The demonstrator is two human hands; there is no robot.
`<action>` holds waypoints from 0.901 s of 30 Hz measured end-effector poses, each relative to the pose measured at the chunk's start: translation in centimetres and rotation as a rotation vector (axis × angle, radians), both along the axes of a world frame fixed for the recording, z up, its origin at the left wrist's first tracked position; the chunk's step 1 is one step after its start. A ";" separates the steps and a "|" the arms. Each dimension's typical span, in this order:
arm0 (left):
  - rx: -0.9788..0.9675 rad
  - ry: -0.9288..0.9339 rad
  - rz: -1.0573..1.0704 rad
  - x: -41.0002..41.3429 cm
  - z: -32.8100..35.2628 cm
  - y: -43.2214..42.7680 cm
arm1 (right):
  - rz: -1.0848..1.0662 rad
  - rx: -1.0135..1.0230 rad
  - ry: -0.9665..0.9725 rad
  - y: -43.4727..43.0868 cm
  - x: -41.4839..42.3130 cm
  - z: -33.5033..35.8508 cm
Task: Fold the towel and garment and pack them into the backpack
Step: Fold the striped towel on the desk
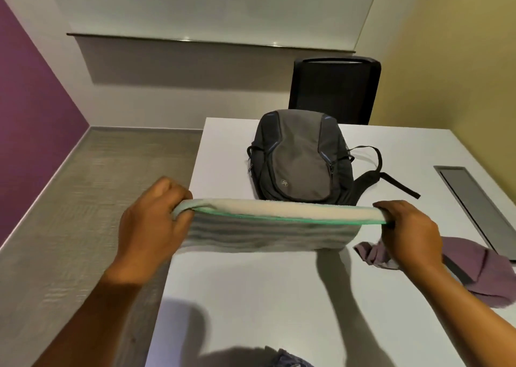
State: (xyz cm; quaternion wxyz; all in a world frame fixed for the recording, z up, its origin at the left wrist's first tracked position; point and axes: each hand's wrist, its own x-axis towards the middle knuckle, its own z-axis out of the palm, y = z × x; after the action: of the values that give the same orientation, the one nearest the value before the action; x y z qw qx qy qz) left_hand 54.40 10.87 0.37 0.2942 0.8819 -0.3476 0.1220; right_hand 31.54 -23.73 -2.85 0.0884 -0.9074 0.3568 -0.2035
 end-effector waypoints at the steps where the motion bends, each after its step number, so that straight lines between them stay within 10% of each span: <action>1: -0.036 -0.006 0.031 0.3 0.0 0.1 | -0.007 -0.003 -0.033 -0.5 -0.4 0.6; 16: -0.659 0.400 0.079 1.2 3.3 0.3 | 0.142 0.304 -0.436 -6.1 -6.0 10.4; 27: -0.098 0.639 0.106 5.7 -8.3 -8.2 | 0.087 0.536 0.194 -14.0 1.3 -1.2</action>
State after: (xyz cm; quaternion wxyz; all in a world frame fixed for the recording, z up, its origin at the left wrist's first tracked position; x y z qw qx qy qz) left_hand 60.14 2.63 -7.91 0.4237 0.8773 -0.1849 -0.1292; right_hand 32.89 -37.68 -4.09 0.2992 -0.8813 0.3656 -0.0100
